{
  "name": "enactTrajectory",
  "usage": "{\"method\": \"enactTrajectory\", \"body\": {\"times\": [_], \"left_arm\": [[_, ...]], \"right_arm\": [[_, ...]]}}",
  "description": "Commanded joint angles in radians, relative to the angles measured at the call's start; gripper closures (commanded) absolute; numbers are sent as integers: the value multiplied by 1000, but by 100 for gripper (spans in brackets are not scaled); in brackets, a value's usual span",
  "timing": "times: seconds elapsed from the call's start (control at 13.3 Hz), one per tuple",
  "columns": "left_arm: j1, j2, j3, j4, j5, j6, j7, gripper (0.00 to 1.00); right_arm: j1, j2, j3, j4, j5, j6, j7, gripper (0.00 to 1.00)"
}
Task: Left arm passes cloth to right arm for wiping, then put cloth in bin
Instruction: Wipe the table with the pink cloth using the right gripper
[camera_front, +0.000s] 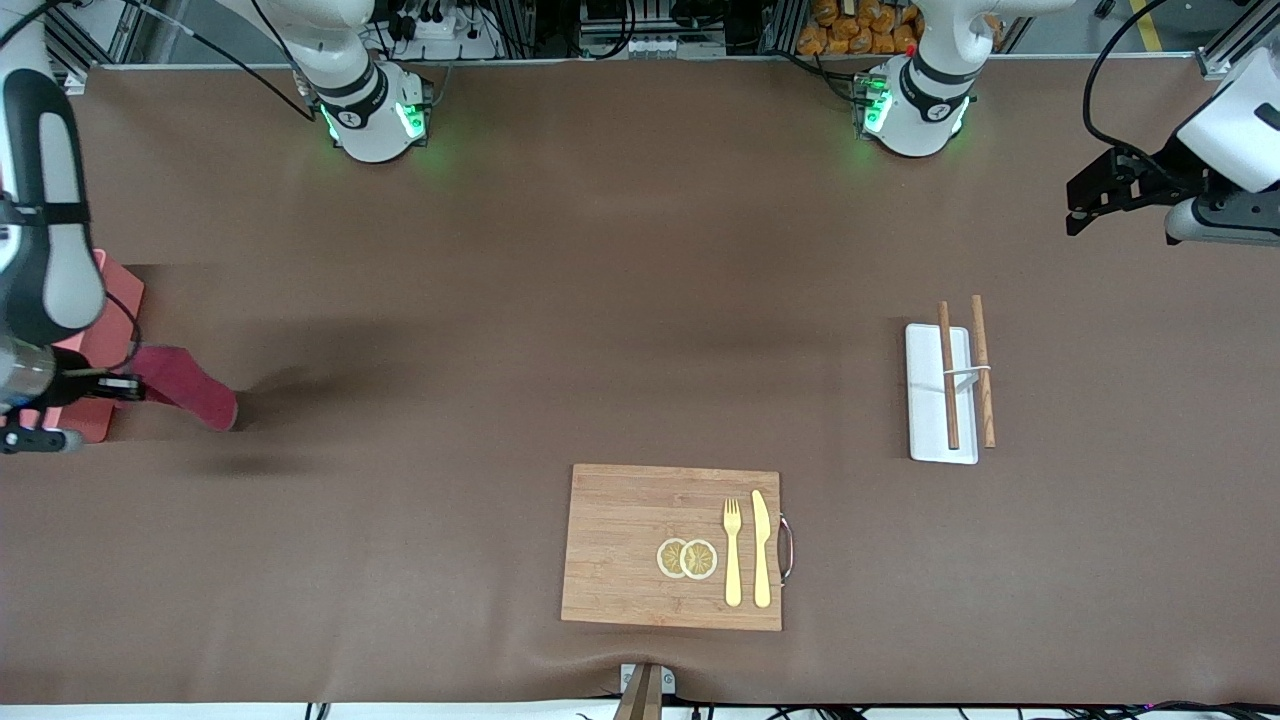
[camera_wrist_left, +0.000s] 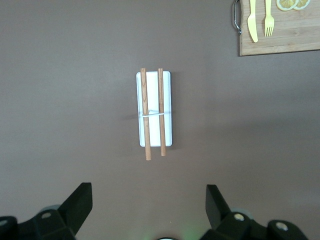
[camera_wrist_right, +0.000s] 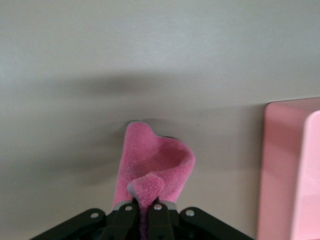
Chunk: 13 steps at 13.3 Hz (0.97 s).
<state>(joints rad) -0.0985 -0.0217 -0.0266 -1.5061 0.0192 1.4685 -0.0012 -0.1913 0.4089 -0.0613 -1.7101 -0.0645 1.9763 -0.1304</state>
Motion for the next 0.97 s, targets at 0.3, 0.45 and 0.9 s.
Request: {"method": "enactTrajectory", "body": {"times": [0.3,0.45,0.9], "left_arm": [[25,25,-13,-22,-44,42,-42,0],[29,25,-13,-28,-45,96,-94,0],[29,8,-13,-72,2,128,-94,0]], "right_arm": [[212,-4,0,-40,141,-14,413,100],[292,-4,0,-42,181,-25,562,100],[386,-30,0,-30,250,-78,736,100]]}}
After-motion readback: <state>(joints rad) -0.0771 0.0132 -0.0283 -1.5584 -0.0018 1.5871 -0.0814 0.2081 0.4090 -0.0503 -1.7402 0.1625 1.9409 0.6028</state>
